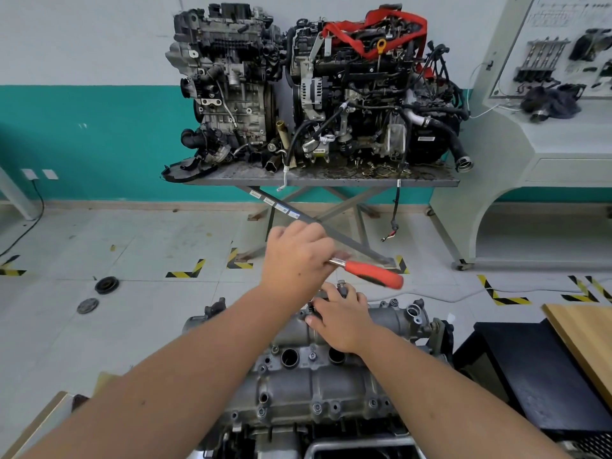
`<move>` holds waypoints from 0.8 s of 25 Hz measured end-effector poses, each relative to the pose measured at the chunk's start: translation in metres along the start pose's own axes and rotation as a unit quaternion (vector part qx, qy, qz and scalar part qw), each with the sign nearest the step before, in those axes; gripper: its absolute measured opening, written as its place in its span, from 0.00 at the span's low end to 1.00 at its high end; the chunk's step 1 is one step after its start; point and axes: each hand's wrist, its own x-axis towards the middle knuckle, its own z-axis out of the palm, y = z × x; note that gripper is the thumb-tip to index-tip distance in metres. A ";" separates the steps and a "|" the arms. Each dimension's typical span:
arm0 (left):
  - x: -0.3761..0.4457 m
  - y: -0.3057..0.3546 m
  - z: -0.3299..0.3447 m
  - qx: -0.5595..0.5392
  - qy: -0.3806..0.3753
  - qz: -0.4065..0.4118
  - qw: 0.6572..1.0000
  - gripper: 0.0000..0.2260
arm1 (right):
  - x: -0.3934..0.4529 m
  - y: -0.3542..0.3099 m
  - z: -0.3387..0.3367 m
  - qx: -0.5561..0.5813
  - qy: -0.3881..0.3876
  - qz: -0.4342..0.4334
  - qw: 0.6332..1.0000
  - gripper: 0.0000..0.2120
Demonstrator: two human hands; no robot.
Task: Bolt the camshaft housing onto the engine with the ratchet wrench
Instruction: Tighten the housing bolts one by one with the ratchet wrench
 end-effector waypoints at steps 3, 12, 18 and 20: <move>-0.005 0.000 0.017 -0.178 0.051 -0.221 0.957 0.17 | 0.001 0.001 0.000 0.007 -0.005 0.001 1.000 0.22; 0.014 0.006 0.017 -0.627 0.008 -0.558 0.544 0.22 | 0.000 0.001 0.000 0.006 -0.007 0.001 1.000 0.22; 0.046 -0.017 -0.011 -0.453 -0.244 -0.515 0.686 0.07 | 0.000 0.002 0.000 0.011 -0.023 -0.003 1.000 0.22; 0.055 -0.016 -0.016 -0.327 -0.348 -0.414 0.775 0.07 | 0.000 0.002 0.000 0.014 -0.023 -0.001 1.000 0.23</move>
